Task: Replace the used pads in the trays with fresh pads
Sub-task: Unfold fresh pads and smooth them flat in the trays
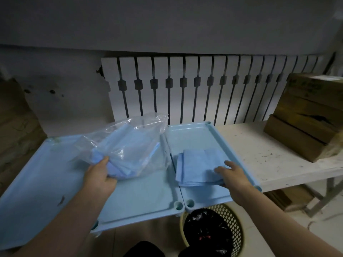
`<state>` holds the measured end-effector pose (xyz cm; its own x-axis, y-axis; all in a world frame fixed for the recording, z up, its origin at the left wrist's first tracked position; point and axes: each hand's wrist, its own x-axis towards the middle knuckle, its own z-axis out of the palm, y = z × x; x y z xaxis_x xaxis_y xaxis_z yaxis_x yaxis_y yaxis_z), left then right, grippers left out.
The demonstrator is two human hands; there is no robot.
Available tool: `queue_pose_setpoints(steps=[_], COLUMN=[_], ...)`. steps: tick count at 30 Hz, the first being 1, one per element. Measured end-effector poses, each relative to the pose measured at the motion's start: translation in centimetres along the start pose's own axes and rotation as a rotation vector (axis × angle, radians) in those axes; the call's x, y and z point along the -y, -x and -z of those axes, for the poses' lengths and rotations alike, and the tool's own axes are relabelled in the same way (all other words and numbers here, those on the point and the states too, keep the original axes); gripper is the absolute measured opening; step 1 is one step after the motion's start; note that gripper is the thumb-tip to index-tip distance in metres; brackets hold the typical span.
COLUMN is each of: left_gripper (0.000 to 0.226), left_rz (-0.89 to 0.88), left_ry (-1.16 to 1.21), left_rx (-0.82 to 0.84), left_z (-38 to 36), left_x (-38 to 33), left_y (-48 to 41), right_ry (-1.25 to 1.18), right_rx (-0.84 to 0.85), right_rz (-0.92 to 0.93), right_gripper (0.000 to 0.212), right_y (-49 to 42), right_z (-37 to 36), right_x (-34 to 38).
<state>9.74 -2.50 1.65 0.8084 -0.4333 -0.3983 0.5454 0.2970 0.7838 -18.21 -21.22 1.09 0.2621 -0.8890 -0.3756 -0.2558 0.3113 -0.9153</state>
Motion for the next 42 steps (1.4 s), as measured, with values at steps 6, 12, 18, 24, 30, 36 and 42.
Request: queue_pose_setpoints(steps=[6,12,18,24,30,36,42], left_gripper=[0.037,0.041,0.041,0.052,0.103,0.106,0.060], left_rz=[0.039,0.147,-0.049,-0.488,-0.564,-0.622,-0.648], left_ry=[0.049,-0.049,-0.647,-1.355,-1.724,-1.748,-1.566], left_rx=[0.122,0.365,0.582,0.588,0.682,0.682,0.557], left_z=[-3.2,-11.2,-16.1,-13.2,-10.6,-10.0,-8.7], left_x=[3.0,8.2,10.8,12.9,13.3,14.0,14.0], left_y=[0.8,4.0,6.3,2.8,0.7,0.6,1.1], right_ry=[0.003,-0.451,-0.671,-0.709,-0.757,-0.322,0.435], right_rx=[0.072,0.461,0.047,-0.327,-0.280,-0.724,-0.359], right_rz=[0.166,-0.007,0.153,-0.051,-0.179,-0.209,0.329], right_gripper=[0.097,0.043,0.025,0.043,0.043,0.065,0.058], right_y=[1.6,2.4,-2.2,-8.5,-11.5,-10.7,-6.0], right_z=[-1.2,-1.1,4.2,9.6,10.3,7.7,0.6], right_x=[0.3,1.7,1.3,0.2,0.3,-0.8,-3.7])
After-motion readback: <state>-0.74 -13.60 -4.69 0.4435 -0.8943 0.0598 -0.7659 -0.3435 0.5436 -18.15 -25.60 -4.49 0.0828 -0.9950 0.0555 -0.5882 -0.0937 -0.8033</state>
